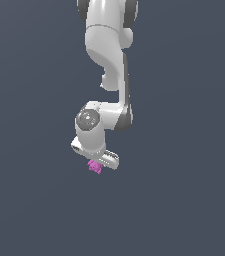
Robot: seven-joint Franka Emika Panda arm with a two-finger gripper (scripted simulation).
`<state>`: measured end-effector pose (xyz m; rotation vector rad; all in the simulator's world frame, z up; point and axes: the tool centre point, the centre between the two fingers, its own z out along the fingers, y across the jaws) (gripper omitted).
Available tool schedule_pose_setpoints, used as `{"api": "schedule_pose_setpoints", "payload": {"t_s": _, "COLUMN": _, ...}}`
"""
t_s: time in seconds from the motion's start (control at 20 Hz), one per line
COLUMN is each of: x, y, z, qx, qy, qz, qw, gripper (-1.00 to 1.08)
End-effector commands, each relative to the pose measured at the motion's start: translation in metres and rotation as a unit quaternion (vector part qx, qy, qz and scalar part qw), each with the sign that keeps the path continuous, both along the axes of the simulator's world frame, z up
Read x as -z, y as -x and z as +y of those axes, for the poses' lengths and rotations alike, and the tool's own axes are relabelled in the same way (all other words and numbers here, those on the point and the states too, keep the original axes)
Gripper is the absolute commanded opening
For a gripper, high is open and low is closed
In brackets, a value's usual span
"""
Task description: Pick up the object and move it to a goal position.
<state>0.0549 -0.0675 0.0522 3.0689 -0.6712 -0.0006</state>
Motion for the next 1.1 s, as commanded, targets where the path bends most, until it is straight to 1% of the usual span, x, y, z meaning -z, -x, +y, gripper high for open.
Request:
{"api": "schedule_pose_setpoints", "payload": {"t_s": 0.0, "x": 0.0, "y": 0.0, "z": 0.0, "qx": 0.0, "qy": 0.0, "qz": 0.0, "qw": 1.0, "gripper": -1.0}}
{"api": "schedule_pose_setpoints", "payload": {"t_s": 0.3, "x": -0.001, "y": 0.0, "z": 0.001, "qx": 0.0, "qy": 0.0, "qz": 0.0, "qw": 1.0, "gripper": -1.0}}
{"api": "schedule_pose_setpoints", "payload": {"t_s": 0.55, "x": -0.013, "y": 0.001, "z": 0.013, "qx": 0.0, "qy": 0.0, "qz": 0.0, "qw": 1.0, "gripper": -1.0}}
{"api": "schedule_pose_setpoints", "payload": {"t_s": 0.8, "x": -0.041, "y": 0.003, "z": 0.04, "qx": 0.0, "qy": 0.0, "qz": 0.0, "qw": 1.0, "gripper": -1.0}}
{"api": "schedule_pose_setpoints", "payload": {"t_s": 1.05, "x": -0.082, "y": 0.006, "z": 0.082, "qx": 0.0, "qy": 0.0, "qz": 0.0, "qw": 1.0, "gripper": -1.0}}
